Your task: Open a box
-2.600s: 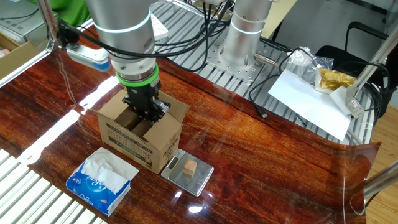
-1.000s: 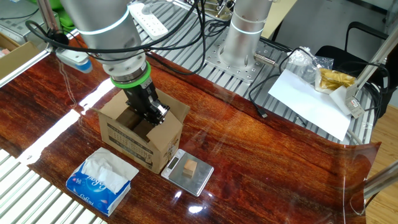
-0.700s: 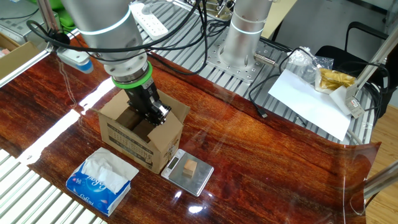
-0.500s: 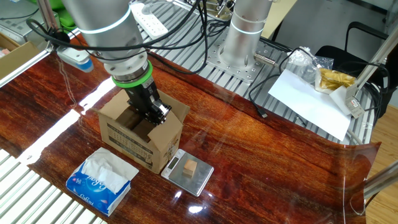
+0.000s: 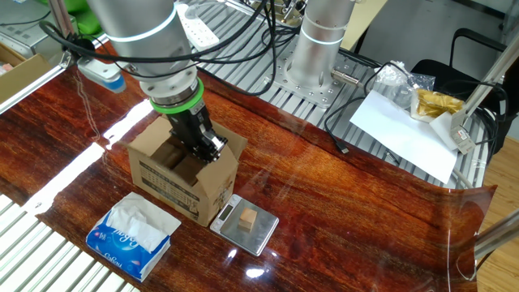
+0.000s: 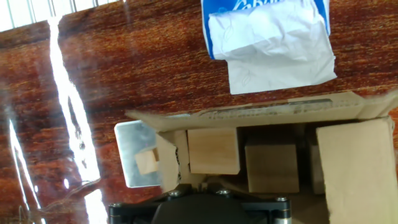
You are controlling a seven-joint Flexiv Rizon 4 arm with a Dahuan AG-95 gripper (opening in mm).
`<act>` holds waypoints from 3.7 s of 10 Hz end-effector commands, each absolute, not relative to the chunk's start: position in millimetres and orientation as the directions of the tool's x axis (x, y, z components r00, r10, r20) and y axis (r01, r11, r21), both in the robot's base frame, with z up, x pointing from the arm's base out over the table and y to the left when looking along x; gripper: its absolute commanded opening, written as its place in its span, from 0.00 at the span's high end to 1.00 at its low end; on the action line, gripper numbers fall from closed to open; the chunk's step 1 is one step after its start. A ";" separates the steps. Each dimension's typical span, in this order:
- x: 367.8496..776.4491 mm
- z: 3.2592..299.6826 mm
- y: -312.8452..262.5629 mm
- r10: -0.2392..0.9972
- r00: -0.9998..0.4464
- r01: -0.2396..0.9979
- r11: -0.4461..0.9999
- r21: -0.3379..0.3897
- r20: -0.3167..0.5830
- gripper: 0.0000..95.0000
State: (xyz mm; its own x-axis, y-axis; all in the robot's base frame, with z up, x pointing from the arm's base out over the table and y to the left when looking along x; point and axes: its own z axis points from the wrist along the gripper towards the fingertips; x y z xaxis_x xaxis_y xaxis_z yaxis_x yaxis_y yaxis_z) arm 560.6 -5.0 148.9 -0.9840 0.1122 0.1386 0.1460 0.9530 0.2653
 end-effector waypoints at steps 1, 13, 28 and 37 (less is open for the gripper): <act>560.3 150.8 -4.0 0.116 -0.983 0.151 0.953 0.263 0.143 1.00; 558.1 174.4 19.2 0.170 -0.972 0.204 0.954 0.219 0.165 1.00; 565.0 162.3 59.3 0.266 -0.953 0.291 0.937 0.195 0.146 1.00; 572.7 137.2 67.2 0.268 -0.960 0.279 0.943 0.179 0.083 1.00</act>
